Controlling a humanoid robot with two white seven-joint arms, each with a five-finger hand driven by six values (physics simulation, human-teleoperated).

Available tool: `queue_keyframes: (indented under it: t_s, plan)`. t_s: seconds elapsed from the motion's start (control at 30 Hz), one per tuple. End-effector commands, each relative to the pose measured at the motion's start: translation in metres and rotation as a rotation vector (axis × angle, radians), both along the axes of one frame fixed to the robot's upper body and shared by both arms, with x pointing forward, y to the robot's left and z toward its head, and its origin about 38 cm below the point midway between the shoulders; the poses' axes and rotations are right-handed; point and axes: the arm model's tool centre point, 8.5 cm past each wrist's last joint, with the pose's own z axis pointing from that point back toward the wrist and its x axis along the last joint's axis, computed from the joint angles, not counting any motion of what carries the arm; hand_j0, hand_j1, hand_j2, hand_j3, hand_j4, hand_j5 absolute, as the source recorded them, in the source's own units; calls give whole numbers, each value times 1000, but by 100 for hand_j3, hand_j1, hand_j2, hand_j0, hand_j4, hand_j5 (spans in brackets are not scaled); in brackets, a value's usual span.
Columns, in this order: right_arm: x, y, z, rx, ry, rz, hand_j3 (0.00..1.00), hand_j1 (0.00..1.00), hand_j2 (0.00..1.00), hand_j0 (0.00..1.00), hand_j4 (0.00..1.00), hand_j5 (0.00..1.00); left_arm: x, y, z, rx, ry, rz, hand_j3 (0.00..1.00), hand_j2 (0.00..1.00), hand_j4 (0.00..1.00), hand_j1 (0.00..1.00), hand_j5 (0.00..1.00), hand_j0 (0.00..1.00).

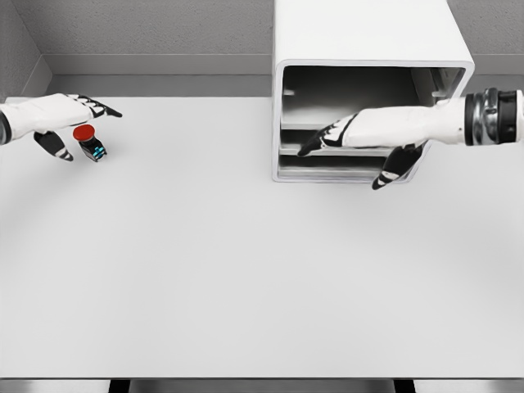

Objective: Slide open multi-storey tabletop storage cabinets and put open load switch and slide close multi-storey tabletop storage cabinets

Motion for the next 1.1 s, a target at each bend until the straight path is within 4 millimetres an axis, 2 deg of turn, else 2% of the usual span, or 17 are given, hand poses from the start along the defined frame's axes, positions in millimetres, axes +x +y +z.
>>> queue_keyframes:
  t_s: [0.0,0.17,0.3,0.4,0.57,0.73,0.77,0.8,0.87,1.0,1.07]
  plan:
    - [-4,2,2,11,-6,30,100,100,100,100,100,100,1,-1,-4,-10,6,6,100,100,100,100,100,100]
    - [-10,10,9,25,-9,57,100,100,100,100,100,100,1,-3,-4,-10,6,3,100,100,100,100,100,100]
    - [8,0,2,13,46,-97,100,100,100,100,100,100,2,-4,-3,-13,4,1,100,100,100,100,100,100]
    - [15,-8,2,25,65,-145,100,100,100,100,100,100,2,-5,-4,-14,6,0,100,100,100,100,100,100]
    - [19,-10,4,17,71,-185,100,100,100,100,100,100,2,0,-7,-11,15,17,100,100,100,100,100,100]
    - [22,-12,0,4,90,-230,100,100,100,100,100,100,3,-6,-11,-17,20,9,100,100,100,100,100,100]
    - [22,-13,-1,2,93,-238,100,100,100,100,100,100,3,-6,-11,-17,20,9,99,99,99,99,99,99]
    - [24,-14,-2,-3,99,-259,100,100,100,100,100,100,3,-6,-11,-19,21,9,90,90,90,90,90,90]
    - [25,-16,-2,-7,104,-275,100,100,100,100,100,100,3,0,-14,-18,32,29,85,85,85,85,85,85]
    - [29,-20,-5,-12,114,-307,100,100,100,100,100,100,2,5,-13,-13,31,37,84,84,84,84,84,84]
    - [30,-22,-7,-17,117,-314,100,100,100,100,100,100,1,7,-13,-13,31,39,79,79,79,79,79,79]
